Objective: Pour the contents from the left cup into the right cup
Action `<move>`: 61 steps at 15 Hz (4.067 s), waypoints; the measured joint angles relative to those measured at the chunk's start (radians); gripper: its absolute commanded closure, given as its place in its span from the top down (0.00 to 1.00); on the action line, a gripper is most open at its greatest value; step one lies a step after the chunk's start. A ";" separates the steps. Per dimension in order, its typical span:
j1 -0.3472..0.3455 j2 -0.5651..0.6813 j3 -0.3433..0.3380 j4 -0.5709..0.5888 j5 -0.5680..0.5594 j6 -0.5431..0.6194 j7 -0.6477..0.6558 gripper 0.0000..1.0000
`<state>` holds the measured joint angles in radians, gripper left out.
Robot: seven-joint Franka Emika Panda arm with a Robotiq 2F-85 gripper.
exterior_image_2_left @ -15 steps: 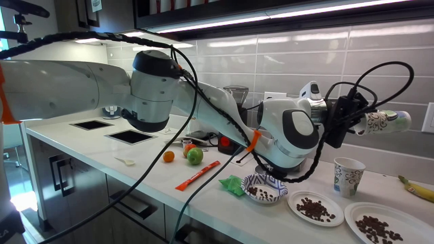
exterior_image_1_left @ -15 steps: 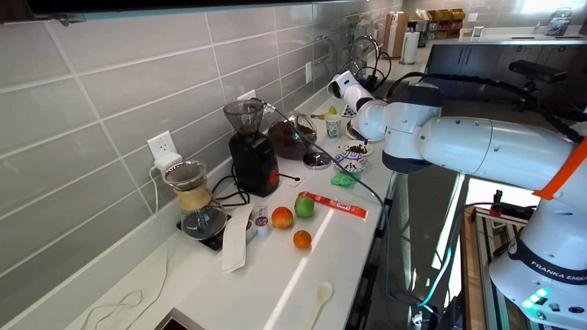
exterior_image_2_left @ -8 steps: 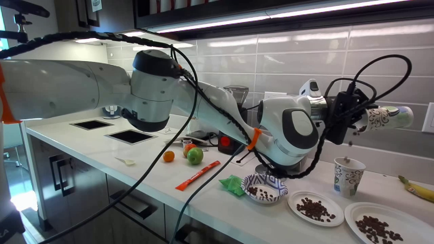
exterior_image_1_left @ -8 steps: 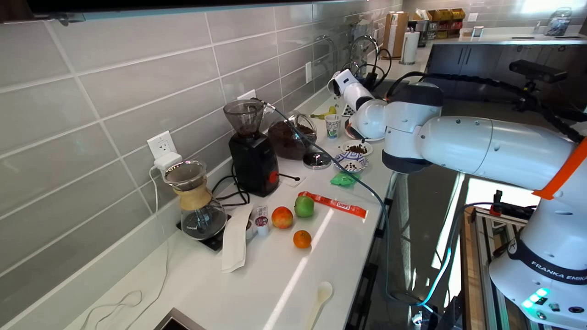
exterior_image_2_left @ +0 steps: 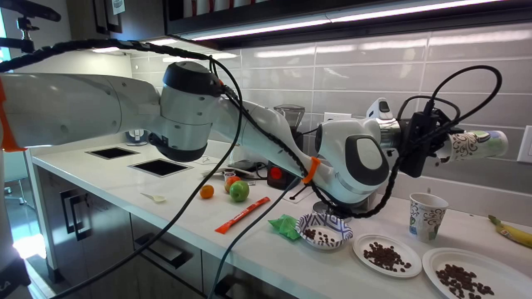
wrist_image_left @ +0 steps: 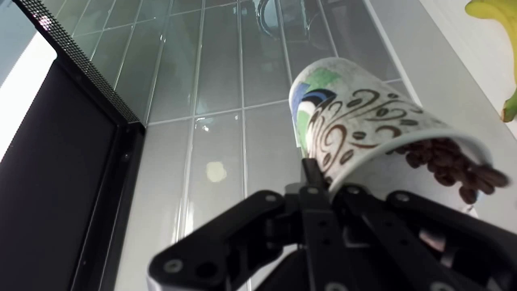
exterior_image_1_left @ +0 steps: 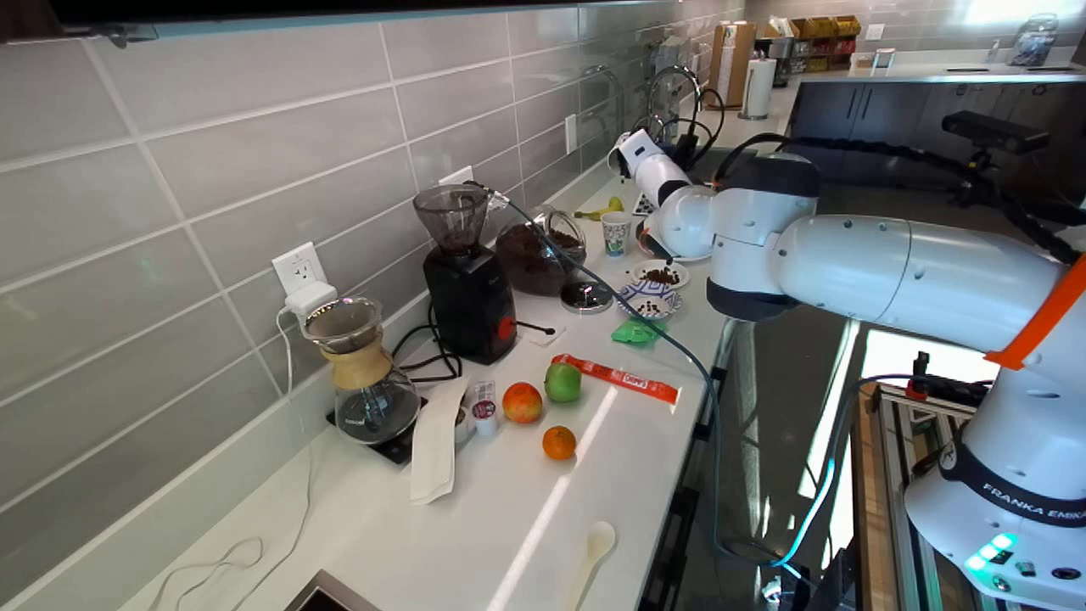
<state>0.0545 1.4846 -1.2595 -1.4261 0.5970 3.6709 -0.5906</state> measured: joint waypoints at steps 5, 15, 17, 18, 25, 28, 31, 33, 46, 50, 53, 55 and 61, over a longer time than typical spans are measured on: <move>-0.010 0.000 0.009 0.009 0.034 0.042 -0.049 0.01; -0.035 0.000 0.040 0.045 0.074 0.077 -0.129 0.01; -0.038 0.000 0.042 0.054 0.085 0.077 -0.143 0.01; -0.040 0.000 0.043 0.059 0.089 0.077 -0.149 0.01; -0.056 -0.001 0.057 0.093 0.110 0.090 -0.199 0.01; -0.064 -0.001 0.064 0.104 0.119 0.116 -0.220 0.01; -0.073 -0.001 0.071 0.118 0.123 0.132 -0.238 0.01; -0.081 -0.001 0.078 0.126 0.124 0.141 -0.249 0.01; -0.115 -0.001 0.105 0.176 0.126 0.159 -0.306 0.01; -0.121 -0.001 0.107 0.184 0.127 0.179 -0.320 0.01; -0.129 -0.001 0.111 0.192 0.127 0.198 -0.330 0.01; -0.135 -0.001 0.114 0.198 0.127 0.207 -0.338 0.01; -0.147 -0.001 0.118 0.206 0.127 0.237 -0.358 0.01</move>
<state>-0.0921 1.4838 -1.1417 -1.2197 0.7236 3.9081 -0.9489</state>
